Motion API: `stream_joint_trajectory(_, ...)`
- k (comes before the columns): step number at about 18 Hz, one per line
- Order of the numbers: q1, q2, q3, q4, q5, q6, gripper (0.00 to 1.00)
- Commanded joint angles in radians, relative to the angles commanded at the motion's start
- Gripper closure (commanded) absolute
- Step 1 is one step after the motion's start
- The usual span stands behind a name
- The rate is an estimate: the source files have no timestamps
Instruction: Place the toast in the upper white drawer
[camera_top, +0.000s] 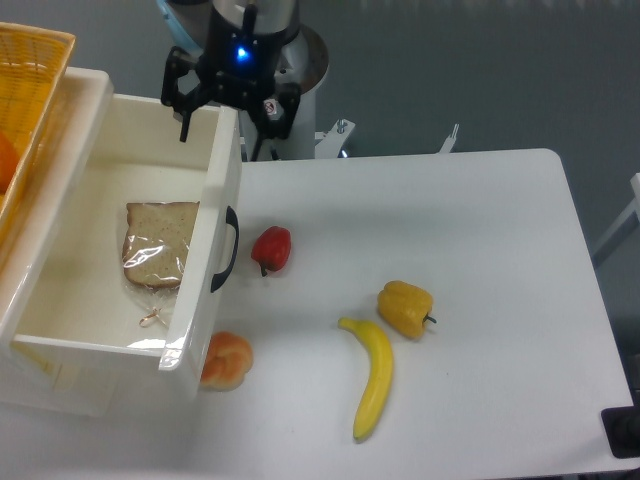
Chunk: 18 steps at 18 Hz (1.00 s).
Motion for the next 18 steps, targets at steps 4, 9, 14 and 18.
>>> stream_joint_trajectory(4, 0.035, -0.006, -0.003, 0.035, 0.078, 0.024, 0.0)
stream_joint_trajectory(9, 0.068, -0.003, -0.009, 0.034, 0.138, 0.188, 0.0)
stream_joint_trajectory(14, 0.086, -0.017, -0.023, 0.034, 0.224, 0.325, 0.0)
stream_joint_trajectory(18, 0.106, -0.057, -0.041, 0.038, 0.237, 0.399, 0.0)
